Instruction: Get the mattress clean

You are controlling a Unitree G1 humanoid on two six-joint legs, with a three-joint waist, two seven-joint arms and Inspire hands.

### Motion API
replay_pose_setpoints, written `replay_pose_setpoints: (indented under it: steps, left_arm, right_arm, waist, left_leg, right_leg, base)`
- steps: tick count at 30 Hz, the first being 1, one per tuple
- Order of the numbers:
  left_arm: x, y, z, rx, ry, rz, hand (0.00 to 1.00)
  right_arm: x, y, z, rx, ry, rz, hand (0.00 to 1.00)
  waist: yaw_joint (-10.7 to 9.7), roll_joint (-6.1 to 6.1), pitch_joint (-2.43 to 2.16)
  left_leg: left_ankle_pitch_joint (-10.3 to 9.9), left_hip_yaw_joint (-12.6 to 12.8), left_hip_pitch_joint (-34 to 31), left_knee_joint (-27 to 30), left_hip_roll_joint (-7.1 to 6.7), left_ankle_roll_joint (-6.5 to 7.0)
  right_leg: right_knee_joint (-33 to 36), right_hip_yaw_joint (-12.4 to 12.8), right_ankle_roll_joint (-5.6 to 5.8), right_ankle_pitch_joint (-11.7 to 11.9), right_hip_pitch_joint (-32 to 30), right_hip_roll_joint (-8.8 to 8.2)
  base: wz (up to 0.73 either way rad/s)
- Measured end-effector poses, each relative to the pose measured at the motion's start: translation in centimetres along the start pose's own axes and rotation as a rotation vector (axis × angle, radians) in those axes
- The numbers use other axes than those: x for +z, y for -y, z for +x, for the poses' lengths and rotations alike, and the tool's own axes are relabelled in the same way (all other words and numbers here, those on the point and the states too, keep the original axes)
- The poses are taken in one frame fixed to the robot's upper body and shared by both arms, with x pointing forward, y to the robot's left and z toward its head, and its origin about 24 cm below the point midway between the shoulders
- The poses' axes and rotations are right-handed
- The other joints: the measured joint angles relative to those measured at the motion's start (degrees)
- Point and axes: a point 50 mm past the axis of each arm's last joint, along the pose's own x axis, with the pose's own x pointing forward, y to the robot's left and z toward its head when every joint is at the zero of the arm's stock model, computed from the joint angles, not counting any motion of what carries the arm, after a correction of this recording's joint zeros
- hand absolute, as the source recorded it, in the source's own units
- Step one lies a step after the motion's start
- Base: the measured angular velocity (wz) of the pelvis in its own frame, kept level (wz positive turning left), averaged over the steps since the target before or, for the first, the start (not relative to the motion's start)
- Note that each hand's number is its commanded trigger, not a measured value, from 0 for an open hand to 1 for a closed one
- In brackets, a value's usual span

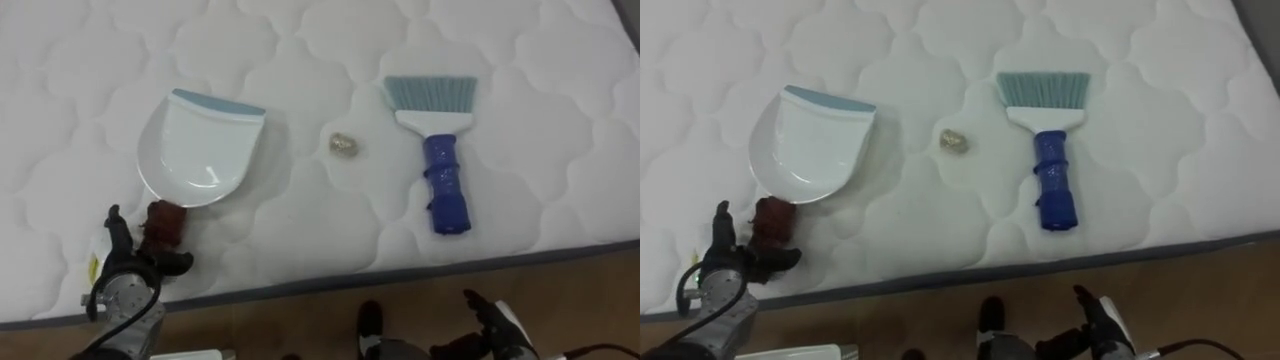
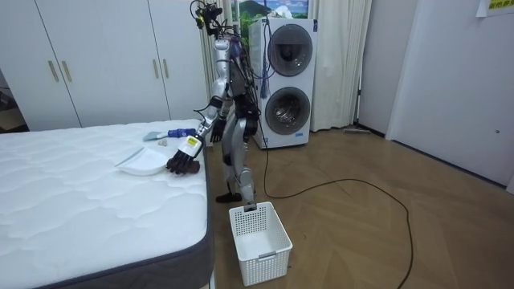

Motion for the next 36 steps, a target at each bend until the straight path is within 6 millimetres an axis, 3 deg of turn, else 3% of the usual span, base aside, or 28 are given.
replay_pose_setpoints:
  steps: [15, 17, 18, 19, 23, 28, 36]
  left_arm:
    - [0.2, 0.6, -0.1, -0.041, -0.005, -0.007, 0.0]
    - [0.2, 0.6, -0.1, -0.041, -0.005, -0.007, 0.31]
    - [0.2, 0.6, -0.1, -0.041, -0.004, -0.006, 0.69]
    - [0.2, 0.7, -0.1, -0.042, -0.001, 0.0, 0.98]
    - [0.2, 0.5, -0.1, -0.025, 0.002, 0.019, 1.0]
    - [0.5, -1.2, 0.8, 0.039, -0.015, 0.057, 1.0]
    - [-0.1, -0.5, 0.5, 0.023, -0.065, 0.081, 1.0]
  right_arm:
    - [0.2, -0.2, 0.0, 0.0, -0.007, 0.043, 0.0]
    - [0.2, -0.2, 0.0, -0.005, -0.006, 0.042, 0.0]
    - [0.3, -0.2, 0.0, -0.007, -0.003, 0.042, 0.0]
    - [0.3, -0.2, 0.0, -0.008, -0.001, 0.043, 0.0]
    - [0.8, -0.2, 0.1, -0.011, 0.019, 0.041, 0.0]
    - [1.1, -0.2, 0.2, -0.019, 0.013, 0.021, 0.0]
    - [1.8, -0.5, 0.2, -0.028, 0.04, 0.014, 0.0]
  waist:
    - [-0.69, -0.11, 0.38]
    - [-0.61, -0.05, 0.42]
    - [-0.6, 0.06, 0.5]
    - [-0.62, 0.11, 0.53]
    - [-0.59, 0.16, 0.57]
    - [-0.41, 0.47, 0.72]
    - [-0.25, 0.65, 0.82]
  left_leg:
    - [-0.36, -0.24, -1.81, 0.85, 0.34, 0.15]
    - [-0.84, -0.24, -2.08, 1.54, 0.55, 0.17]
    - [-1.06, -0.24, -2.32, 1.99, 0.66, 0.2]
    - [-1.1, -0.23, -2.4, 2.01, 0.64, 0.26]
    - [-1.2, -0.13, -2.75, 2.1, 0.63, 0.38]
    - [-1.55, -0.05, -3.79, 3.33, 0.78, 0.38]
    - [-1.69, 0.14, -4.53, 3.57, 0.74, 0.64]
  right_leg:
    - [-0.92, -0.33, 0.08, 0.39, -0.85, 0.3]
    - [-0.92, -0.36, 0.09, 0.4, -0.85, 0.47]
    - [-0.93, -0.35, 0.13, 0.43, -0.86, 0.57]
    - [-1.0, -0.36, 0.19, 0.47, -0.89, 0.55]
    - [-1.03, -0.3, 0.27, 0.53, -1.23, 0.52]
    - [-0.86, -0.16, 0.22, 0.71, -1.93, 0.71]
    - [-0.85, -0.12, 0.46, 0.87, -2.84, 0.64]
  base:
    - [0.0]
    - [0.0]
    - [0.0]
    - [0.0]
    - [0.0]
    - [-0.03]
    - [0.0]
